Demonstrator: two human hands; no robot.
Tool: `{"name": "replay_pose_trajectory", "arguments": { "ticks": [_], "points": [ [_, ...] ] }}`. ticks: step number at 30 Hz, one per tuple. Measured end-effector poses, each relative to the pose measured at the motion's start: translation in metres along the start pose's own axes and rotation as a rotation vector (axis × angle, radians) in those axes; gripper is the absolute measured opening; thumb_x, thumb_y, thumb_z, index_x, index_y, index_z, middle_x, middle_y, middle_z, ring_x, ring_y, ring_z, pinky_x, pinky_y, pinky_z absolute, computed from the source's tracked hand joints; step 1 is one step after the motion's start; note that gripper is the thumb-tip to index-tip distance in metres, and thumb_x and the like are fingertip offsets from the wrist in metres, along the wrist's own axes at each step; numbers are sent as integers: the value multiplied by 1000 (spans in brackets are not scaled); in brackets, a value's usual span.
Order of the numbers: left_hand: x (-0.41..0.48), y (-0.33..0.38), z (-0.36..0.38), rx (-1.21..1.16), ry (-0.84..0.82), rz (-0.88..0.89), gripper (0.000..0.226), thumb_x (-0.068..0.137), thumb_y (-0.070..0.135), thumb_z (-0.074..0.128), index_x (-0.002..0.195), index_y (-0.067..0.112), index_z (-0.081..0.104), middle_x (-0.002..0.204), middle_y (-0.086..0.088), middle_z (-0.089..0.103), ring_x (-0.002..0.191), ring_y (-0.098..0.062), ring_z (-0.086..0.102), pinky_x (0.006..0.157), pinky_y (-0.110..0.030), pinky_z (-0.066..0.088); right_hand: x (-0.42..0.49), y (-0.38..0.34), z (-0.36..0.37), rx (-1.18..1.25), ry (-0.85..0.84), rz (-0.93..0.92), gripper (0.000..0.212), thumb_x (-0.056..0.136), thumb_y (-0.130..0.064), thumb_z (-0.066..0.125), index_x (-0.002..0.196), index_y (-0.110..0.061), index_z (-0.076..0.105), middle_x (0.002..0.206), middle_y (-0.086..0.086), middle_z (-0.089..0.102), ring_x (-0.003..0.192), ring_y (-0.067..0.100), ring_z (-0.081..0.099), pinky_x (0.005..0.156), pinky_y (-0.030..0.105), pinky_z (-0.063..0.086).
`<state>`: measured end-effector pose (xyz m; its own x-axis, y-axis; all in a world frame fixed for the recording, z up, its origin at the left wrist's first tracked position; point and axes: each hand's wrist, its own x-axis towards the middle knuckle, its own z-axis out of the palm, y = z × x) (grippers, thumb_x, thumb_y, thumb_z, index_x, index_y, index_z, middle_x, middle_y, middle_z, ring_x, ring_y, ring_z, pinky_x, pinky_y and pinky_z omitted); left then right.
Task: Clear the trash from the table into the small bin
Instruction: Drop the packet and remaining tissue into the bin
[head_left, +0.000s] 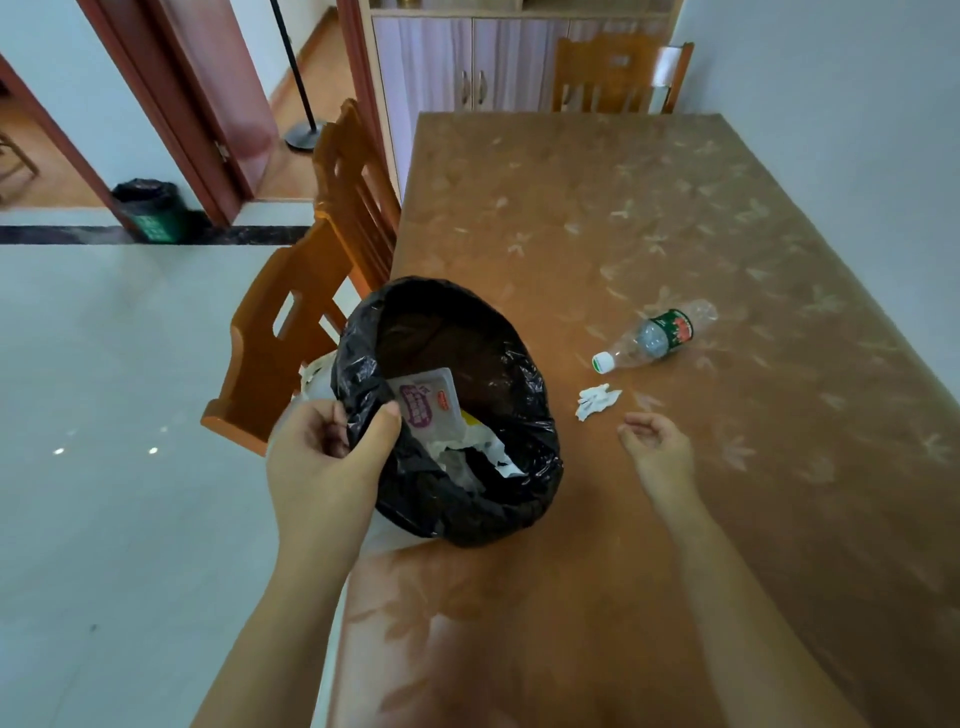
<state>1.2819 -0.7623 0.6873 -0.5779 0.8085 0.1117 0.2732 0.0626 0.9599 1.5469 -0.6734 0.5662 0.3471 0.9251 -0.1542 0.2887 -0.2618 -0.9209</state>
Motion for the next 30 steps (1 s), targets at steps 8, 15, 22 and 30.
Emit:
{"name": "replay_pose_trajectory", "arguments": {
  "ticks": [8, 15, 22, 30],
  "points": [
    [26, 12, 55, 88, 34, 8, 40, 64, 47, 66, 71, 11, 51, 78, -27, 55, 76, -43, 55, 65, -61, 50, 85, 30, 13, -134, -72, 18, 19, 80, -8, 62, 98, -12, 61, 104, 12, 62, 87, 18, 57, 74, 27, 45],
    [46, 9, 76, 99, 62, -17, 28, 66, 41, 68, 71, 16, 54, 77, -22, 59, 77, -42, 58, 67, -54, 53, 123, 45, 34, -383, -147, -77, 27, 79, -10, 65, 105, -8, 62, 109, 19, 53, 90, 31, 58, 83, 35, 42],
    [56, 3, 80, 83, 58, -17, 31, 67, 39, 67, 74, 12, 54, 79, -27, 57, 77, -46, 55, 62, -40, 51, 128, 55, 41, -442, -152, -99, 17, 78, -5, 64, 94, -2, 63, 101, 22, 57, 86, 32, 58, 80, 38, 43],
    [50, 0, 74, 57, 33, -43, 31, 67, 38, 66, 76, 11, 54, 84, -28, 58, 83, -47, 56, 72, -54, 52, 111, 63, 39, -463, -188, -45, 4, 77, 2, 60, 76, -1, 63, 88, 20, 63, 77, 28, 56, 68, 29, 41]
  ]
}}
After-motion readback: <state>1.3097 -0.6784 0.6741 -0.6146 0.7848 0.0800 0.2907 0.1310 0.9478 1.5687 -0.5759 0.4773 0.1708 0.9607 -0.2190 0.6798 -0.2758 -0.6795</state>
